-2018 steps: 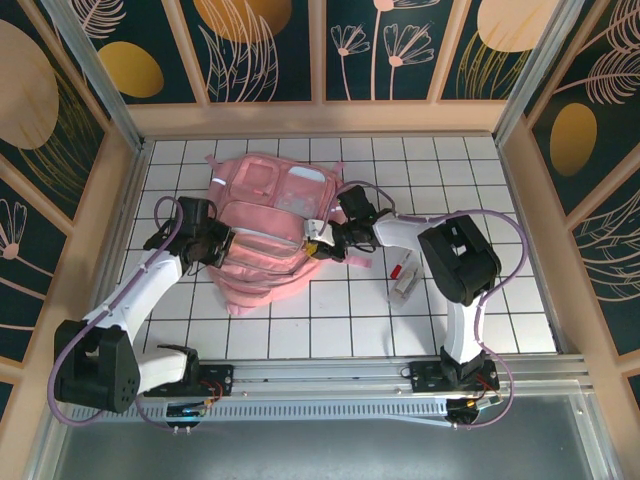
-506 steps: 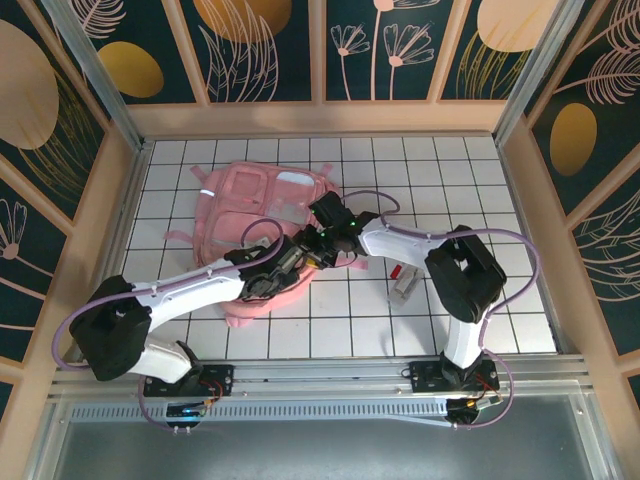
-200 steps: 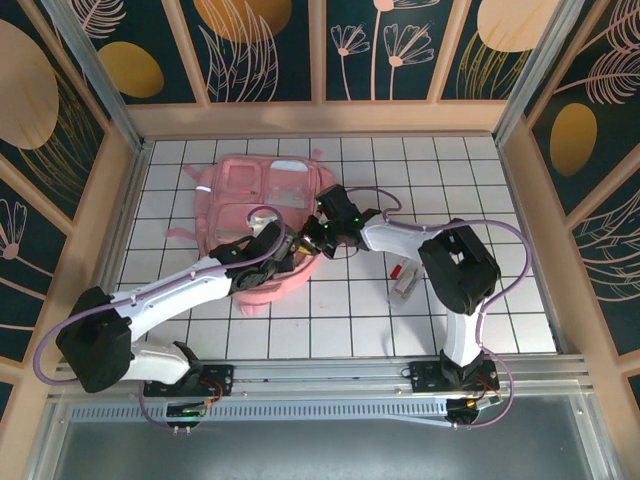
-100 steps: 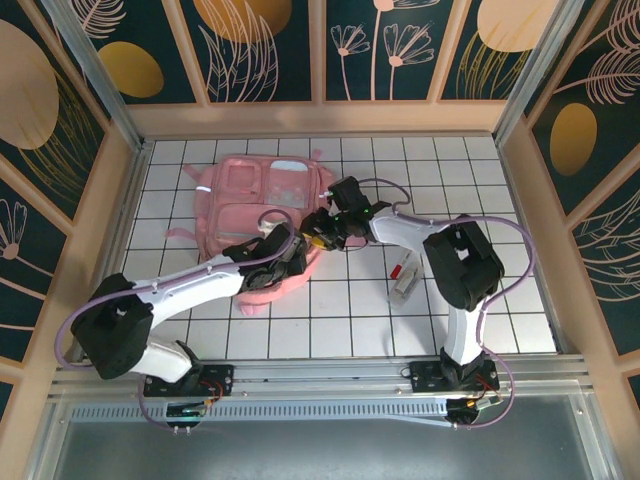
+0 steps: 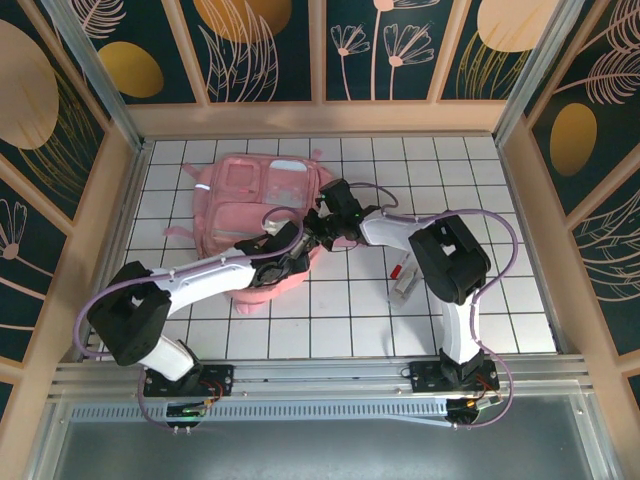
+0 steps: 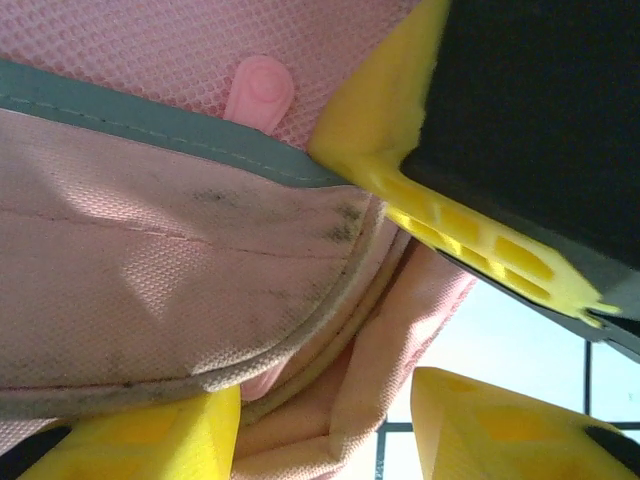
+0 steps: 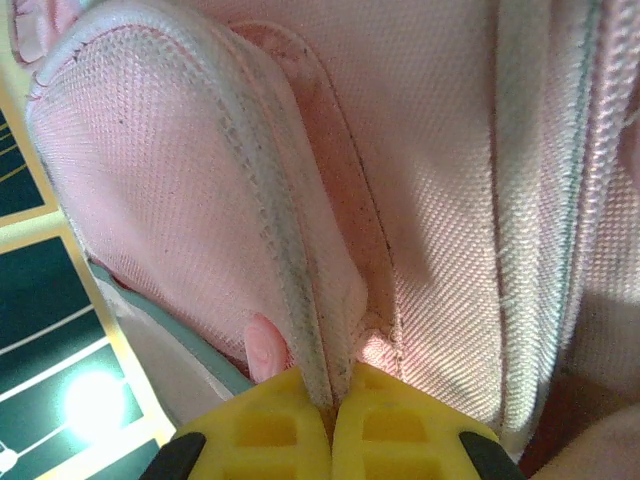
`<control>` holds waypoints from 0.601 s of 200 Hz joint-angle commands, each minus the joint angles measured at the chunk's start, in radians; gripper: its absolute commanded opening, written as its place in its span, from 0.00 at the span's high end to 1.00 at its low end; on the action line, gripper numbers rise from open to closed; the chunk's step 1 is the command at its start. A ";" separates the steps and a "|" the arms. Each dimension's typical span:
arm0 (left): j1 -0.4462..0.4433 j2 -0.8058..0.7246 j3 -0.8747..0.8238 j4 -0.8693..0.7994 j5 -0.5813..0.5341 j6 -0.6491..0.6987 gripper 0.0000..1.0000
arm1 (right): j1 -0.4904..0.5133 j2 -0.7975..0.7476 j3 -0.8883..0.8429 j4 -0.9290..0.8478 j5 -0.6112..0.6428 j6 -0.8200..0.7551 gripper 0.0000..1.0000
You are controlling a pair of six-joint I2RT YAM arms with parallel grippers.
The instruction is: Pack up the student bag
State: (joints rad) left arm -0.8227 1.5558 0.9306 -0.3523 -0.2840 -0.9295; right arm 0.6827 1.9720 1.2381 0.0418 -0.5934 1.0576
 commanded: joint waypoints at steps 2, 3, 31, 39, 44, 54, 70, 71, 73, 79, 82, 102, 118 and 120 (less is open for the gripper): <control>0.013 0.006 0.036 -0.054 -0.110 -0.015 0.53 | 0.020 -0.066 0.037 0.016 -0.069 0.031 1.00; 0.014 0.005 0.036 -0.057 -0.112 -0.015 0.53 | 0.019 -0.067 0.038 0.014 -0.070 0.031 1.00; 0.035 -0.022 0.036 -0.081 -0.165 -0.031 0.54 | 0.021 -0.077 0.048 -0.005 -0.086 0.031 1.00; 0.038 -0.029 0.033 -0.069 -0.163 -0.017 0.55 | 0.023 -0.082 0.042 0.000 -0.092 0.038 1.00; 0.040 -0.031 0.028 -0.055 -0.155 -0.004 0.56 | 0.024 -0.085 0.038 0.006 -0.096 0.047 1.00; 0.040 -0.030 0.022 -0.029 -0.136 0.030 0.57 | 0.026 -0.091 0.026 0.027 -0.105 0.066 1.00; 0.040 -0.011 0.030 -0.018 -0.114 0.061 0.57 | 0.030 -0.097 0.012 0.060 -0.117 0.097 1.00; 0.040 -0.010 0.031 -0.017 -0.113 0.063 0.57 | 0.031 -0.098 0.011 0.061 -0.118 0.100 1.00; 0.039 -0.007 0.032 -0.017 -0.111 0.064 0.57 | 0.031 -0.098 0.010 0.065 -0.119 0.103 1.00; 0.039 0.000 0.036 -0.020 -0.111 0.069 0.57 | 0.033 -0.100 0.011 0.073 -0.121 0.110 1.00; 0.039 0.004 0.036 -0.020 -0.111 0.072 0.57 | 0.034 -0.102 0.011 0.074 -0.122 0.113 1.00; 0.039 0.020 0.036 -0.029 -0.129 0.087 0.60 | 0.038 -0.110 0.013 0.087 -0.129 0.139 1.00; 0.040 0.031 0.078 -0.039 -0.148 0.097 0.65 | 0.043 -0.121 0.012 0.089 -0.128 0.154 1.00; 0.039 0.032 0.079 -0.039 -0.150 0.098 0.65 | 0.043 -0.122 0.010 0.090 -0.127 0.155 1.00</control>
State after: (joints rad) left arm -0.8059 1.5566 0.9558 -0.4175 -0.3599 -0.8764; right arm 0.6891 1.9366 1.2480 0.0681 -0.6109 1.1595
